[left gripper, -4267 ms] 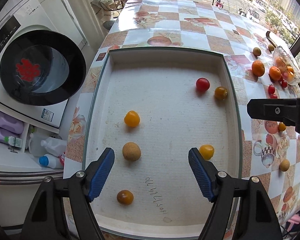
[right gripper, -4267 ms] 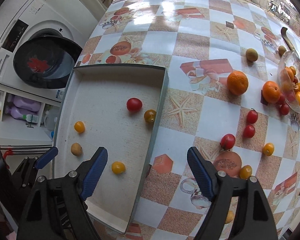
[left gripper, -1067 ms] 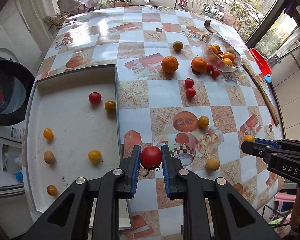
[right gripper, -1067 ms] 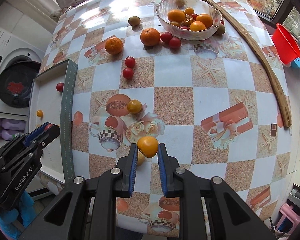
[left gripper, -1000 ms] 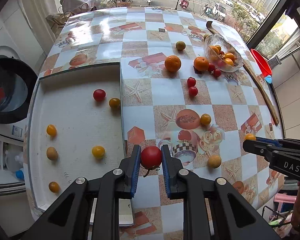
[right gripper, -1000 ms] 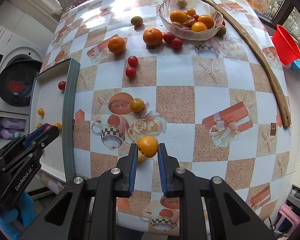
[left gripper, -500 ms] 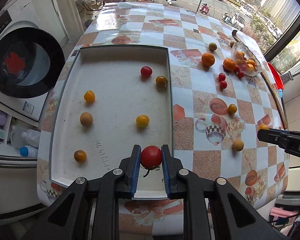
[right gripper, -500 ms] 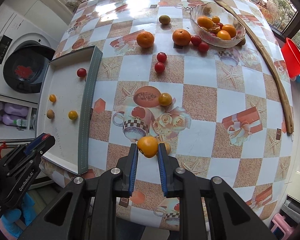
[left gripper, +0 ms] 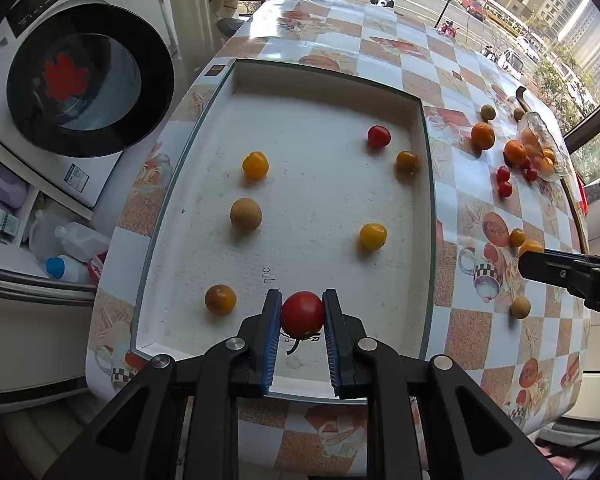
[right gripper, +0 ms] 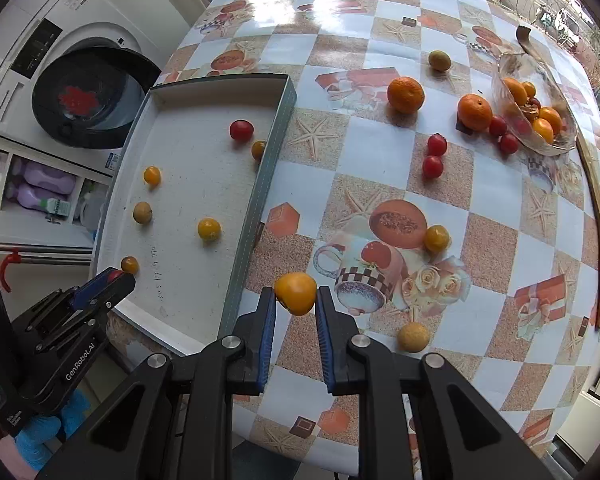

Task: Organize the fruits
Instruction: 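Carry both tomatoes into the white tray and open both tools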

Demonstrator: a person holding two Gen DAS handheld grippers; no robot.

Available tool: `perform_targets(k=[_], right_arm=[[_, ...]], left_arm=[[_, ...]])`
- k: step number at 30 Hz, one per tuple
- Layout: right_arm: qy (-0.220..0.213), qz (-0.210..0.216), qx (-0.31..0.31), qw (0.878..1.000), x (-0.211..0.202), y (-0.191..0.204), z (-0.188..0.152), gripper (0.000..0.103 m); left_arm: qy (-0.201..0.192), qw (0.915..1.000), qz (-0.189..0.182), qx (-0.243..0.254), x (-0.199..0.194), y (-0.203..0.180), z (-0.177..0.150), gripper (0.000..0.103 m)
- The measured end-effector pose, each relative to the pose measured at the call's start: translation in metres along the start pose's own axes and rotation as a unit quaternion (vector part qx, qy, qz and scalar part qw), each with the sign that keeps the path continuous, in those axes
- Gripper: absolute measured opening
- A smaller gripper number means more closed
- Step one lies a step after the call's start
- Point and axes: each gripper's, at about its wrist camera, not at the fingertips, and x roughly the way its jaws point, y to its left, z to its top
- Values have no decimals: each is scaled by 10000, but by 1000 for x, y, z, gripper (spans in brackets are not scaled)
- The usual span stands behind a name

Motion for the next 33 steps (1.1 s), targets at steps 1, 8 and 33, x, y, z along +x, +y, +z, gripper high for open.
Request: perform_targets(k=[1,8,33], right_arm=[[16,13,-27,10000,3,4,4,22],[96,89,-301,9995,29,31,32,22],[456,98,-320,9984,107,59,88,23]], left_arm=[[6,10000,-2,-1,3,1,2,22],[37,10000,29,66,25,0,12,22],[168,9993,218,253,54,7,16,26]])
